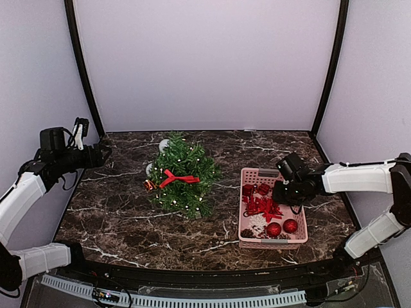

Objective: Decorate the small christmas tree
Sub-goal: Pick up the star ornament from the bin.

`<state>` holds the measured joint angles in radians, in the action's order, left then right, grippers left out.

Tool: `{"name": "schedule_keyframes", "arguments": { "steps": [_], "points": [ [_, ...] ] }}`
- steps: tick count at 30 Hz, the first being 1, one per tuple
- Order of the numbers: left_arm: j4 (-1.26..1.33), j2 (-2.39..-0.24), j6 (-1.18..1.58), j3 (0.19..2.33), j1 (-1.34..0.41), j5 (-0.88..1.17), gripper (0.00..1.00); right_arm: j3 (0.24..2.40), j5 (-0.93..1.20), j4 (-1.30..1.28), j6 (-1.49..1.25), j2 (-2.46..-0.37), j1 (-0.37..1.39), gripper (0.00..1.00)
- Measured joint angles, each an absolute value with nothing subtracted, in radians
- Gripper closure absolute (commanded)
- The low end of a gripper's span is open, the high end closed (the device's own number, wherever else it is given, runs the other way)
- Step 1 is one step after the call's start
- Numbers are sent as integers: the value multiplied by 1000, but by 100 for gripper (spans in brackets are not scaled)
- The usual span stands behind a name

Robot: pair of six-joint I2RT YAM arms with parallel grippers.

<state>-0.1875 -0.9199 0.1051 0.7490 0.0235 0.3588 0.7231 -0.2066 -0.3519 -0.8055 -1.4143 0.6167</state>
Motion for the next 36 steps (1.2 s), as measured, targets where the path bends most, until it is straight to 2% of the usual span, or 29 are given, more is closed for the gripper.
{"name": "schedule_keyframes", "arguments": {
  "steps": [13,23,31,36],
  "points": [
    [-187,-910,100,749,23,358,21,810,-231,-367,-805,-1573,642,80],
    [-188,-903,97,745,23,358,21,841,-238,-351,-805,-1614,642,79],
    [-188,-903,96,745,23,358,21,885,-257,-361,-789,-1653,661,93],
    [-188,-903,97,745,23,358,21,902,-288,-379,-787,-1659,674,95]
  ]
}}
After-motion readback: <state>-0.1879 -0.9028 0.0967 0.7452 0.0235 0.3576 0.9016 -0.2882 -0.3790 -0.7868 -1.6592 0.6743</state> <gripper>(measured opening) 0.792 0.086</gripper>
